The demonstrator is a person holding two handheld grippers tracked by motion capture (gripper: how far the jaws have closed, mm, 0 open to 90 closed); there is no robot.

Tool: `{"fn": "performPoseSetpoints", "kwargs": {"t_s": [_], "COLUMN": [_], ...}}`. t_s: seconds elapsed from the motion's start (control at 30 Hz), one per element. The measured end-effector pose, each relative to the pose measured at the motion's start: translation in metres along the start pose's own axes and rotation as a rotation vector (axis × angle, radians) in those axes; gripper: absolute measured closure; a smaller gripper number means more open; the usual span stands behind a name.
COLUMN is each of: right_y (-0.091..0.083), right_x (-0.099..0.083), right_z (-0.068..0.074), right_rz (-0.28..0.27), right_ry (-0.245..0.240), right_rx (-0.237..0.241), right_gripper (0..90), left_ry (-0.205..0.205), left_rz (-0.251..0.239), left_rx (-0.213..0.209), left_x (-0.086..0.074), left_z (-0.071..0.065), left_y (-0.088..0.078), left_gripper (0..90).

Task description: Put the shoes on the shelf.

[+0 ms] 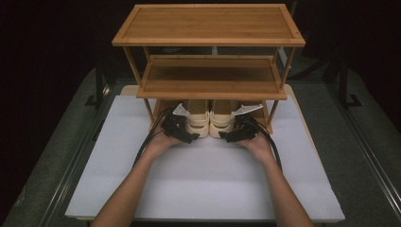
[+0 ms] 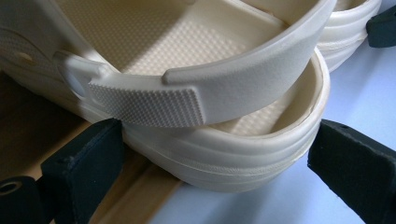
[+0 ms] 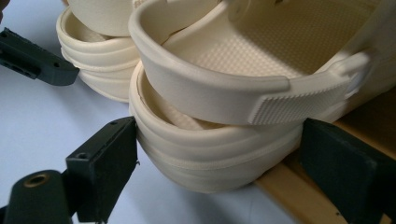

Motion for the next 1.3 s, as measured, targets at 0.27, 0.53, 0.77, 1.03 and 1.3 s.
{"fn": "performPoseSetpoints", "kwargs": {"t_s": [0.27,0.53,0.77,1.03,1.3], "right_y": [0.006,0.015,0.015,-0.001,-0.034], "right_x": [0.004,0.007,0.008,-0.001,-0.025], "right_z": [-0.008,-0.019,-0.021,-0.015,-0.004], "right_rz": [-0.005,-0.008,0.003,0.003,0.007], "right_ry": [0.014,-0.014,-0.012,0.001,0.003], "right_rx": [-0.020,-0.078,-0.092,-0.103,-0.116], "right_gripper": [12.2,13.9,14.1,12.4,9.4], "left_ry": [-0.012,-0.012,-0.019,-0.022,-0.007], "left_rz": [-0.016,-0.030,-0.020,-0.015,-0.008], "left_rx": [0.011,0.051,0.067,0.072,0.064], "left_x": [0.006,0.015,0.013,-0.001,-0.027], "left_z": [0.007,0.016,0.017,0.015,0.013], "left_y": [0.007,0.016,0.013,-0.008,-0.045], "left_gripper": [3.7,4.8,8.3,9.4,9.4]}}
Point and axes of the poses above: each handheld gripper's, and its own axes: y roughly forward along the jaws, x roughly out of its top, z roughly to its left, the point moved 8 cm from there along y, roughly forward along the jaws, and after that the axes turned 13 degrees about -y, right-handed, at the moved point
